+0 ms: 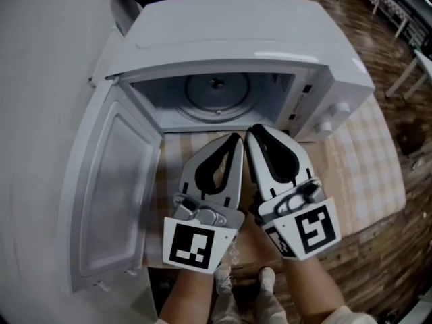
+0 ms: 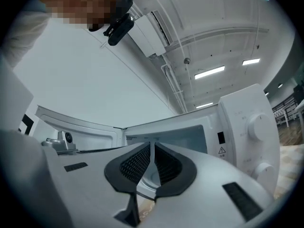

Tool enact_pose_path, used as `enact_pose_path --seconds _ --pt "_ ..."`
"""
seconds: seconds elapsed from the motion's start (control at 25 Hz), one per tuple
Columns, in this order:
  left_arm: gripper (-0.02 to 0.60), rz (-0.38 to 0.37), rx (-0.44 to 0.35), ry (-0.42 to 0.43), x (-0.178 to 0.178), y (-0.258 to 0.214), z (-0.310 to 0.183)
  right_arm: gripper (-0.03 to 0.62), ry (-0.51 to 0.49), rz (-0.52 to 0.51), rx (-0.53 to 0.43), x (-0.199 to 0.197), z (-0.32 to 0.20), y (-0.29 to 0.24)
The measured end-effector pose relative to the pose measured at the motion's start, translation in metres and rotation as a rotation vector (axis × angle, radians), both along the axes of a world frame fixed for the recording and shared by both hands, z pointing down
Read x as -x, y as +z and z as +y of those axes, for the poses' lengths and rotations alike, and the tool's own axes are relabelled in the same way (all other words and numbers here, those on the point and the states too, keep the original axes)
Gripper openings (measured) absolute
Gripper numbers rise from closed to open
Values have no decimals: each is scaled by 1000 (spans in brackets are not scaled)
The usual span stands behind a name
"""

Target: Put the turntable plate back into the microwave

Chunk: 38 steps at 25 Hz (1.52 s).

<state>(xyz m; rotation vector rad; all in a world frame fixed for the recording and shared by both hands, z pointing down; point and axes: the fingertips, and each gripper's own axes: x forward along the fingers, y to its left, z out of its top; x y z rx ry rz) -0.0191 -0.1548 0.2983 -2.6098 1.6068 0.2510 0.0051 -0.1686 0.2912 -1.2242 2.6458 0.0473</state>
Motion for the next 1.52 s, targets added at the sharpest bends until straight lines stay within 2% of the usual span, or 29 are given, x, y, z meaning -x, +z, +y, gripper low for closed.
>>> enact_pose_path --seconds 0.2,0.36,0.56,0.76,0.96,1.12,1.36,1.52 --pt "2 30 -15 3 -3 -5 18 51 -9 7 -16 -4 18 -5" --pt "2 81 -38 16 -9 -25 35 49 -23 28 13 -9 32 -8" --pt "2 77 -58 18 -23 -53 58 49 -50 6 -8 -22 54 -40" --pt "2 82 -90 13 -37 -65 88 49 -81 12 -34 -35 84 -48" --pt "2 107 -93 2 -44 -63 110 49 -98 1 -37 -44 107 -45" --pt "2 99 -98 -3 -47 -64 117 49 -112 4 -34 -46 115 -43" --pt "2 78 -74 -11 -50 -53 126 49 -127 10 -39 -48 123 -41" --pt "2 98 -55 -6 -51 -48 132 49 -132 14 -40 -50 127 -40"
